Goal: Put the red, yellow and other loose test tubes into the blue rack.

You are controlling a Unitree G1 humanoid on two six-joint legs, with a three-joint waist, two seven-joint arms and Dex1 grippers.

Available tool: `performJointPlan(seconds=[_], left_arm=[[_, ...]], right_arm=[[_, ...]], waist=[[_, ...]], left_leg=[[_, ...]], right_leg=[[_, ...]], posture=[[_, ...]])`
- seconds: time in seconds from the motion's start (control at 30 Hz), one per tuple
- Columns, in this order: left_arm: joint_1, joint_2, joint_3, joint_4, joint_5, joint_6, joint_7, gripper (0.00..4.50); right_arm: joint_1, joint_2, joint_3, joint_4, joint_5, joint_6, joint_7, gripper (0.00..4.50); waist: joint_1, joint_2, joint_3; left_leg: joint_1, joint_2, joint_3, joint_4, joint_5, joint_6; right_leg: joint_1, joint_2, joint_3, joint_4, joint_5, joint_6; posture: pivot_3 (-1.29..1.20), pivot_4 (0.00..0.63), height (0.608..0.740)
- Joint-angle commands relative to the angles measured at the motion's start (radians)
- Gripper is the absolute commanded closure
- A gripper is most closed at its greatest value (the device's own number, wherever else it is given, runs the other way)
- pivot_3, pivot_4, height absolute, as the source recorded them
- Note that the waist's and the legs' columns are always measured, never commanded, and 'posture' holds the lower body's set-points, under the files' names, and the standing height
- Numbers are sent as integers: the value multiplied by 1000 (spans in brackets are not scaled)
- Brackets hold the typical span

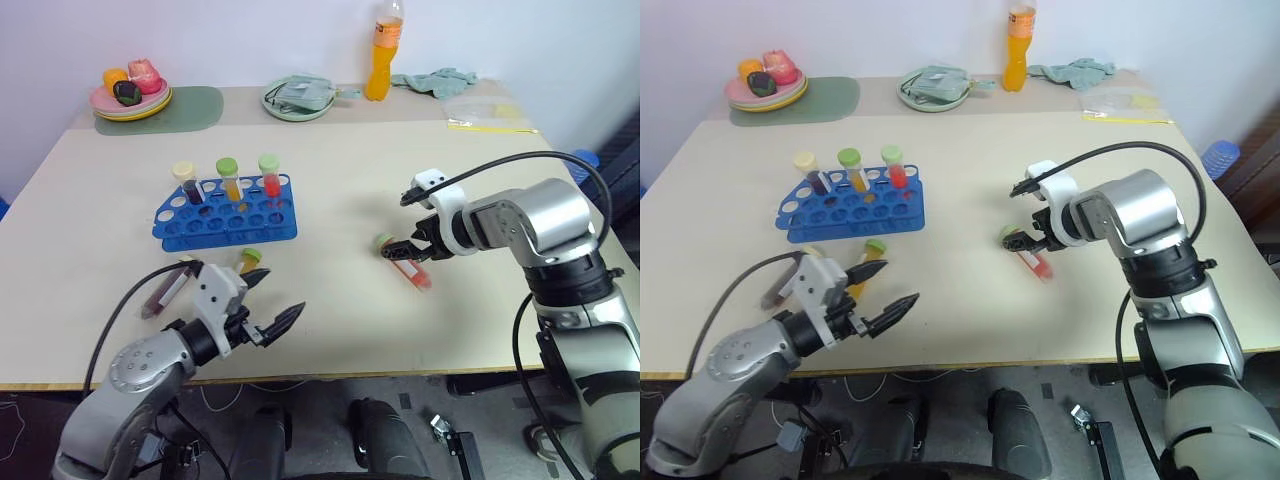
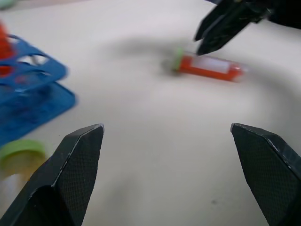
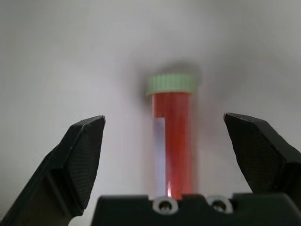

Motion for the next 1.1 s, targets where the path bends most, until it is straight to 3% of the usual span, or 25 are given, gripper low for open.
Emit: performJointPlan(seconds=[0.03,0.13,0.2,0.27,0.4,0.5,0.6,0.7,0.8,0.97,1.1], left_arm=[[0,-18,-36,-21,19,-32,5,49],[18,-26,-56,-16,42,-52,1,49],[27,-29,-69,-14,56,-65,1,0],[35,-32,-74,-17,64,-73,1,0],[54,-37,-65,-17,70,-86,0,0],[61,-35,-54,-10,76,-93,2,0],[68,-39,-14,3,67,-96,15,0],[87,-59,68,34,53,-110,44,0],[99,-79,130,56,43,-124,60,0],[47,-135,258,101,108,-161,205,0],[28,-151,278,82,114,-145,247,0]], right_arm=[[-75,0,71,71,7,20,2,0],[-113,18,125,142,-3,3,5,0],[-126,29,152,182,-13,-18,3,542],[-132,33,174,194,-15,-26,6,1317],[-138,20,199,135,16,-9,36,3328],[-117,8,184,43,31,-74,64,3328],[-41,6,135,-95,31,-254,91,3328],[88,105,10,-222,42,-565,85,3328],[146,243,-42,-223,26,-787,47,3328],[149,629,-41,103,-96,-1280,-131,3328],[100,751,-55,341,-171,-1478,-189,3328]], waist=[[0,0,0],[-2,0,0],[-3,1,0],[-3,1,0],[-3,1,1],[-3,2,1],[-3,2,1],[-4,1,1],[-12,2,1],[-28,1,0],[-24,1,0]], left_leg=[[0,0,0,0,0,0],[0,0,0,0,0,0],[0,0,0,0,0,0],[0,0,0,0,0,0],[0,0,0,0,0,0],[0,0,0,0,0,0],[0,0,0,0,0,0],[0,0,0,0,0,1],[0,1,0,0,0,1],[1,1,-1,0,0,0],[1,-1,-1,0,0,-1]], right_leg=[[0,0,0,0,0,0],[0,0,0,0,0,0],[0,0,0,0,0,0],[0,0,0,0,0,0],[0,0,0,0,0,0],[-1,0,0,0,0,0],[-1,0,0,0,0,0],[-1,1,0,0,0,1],[-1,1,0,1,0,1],[-1,2,0,3,0,1],[-1,0,0,3,0,1]], posture=[[0,150,740],[0,150,740],[0,150,740],[0,150,740],[0,150,740],[0,150,740],[0,150,740],[0,150,740],[0,150,740],[0,150,740],[0,150,740]])
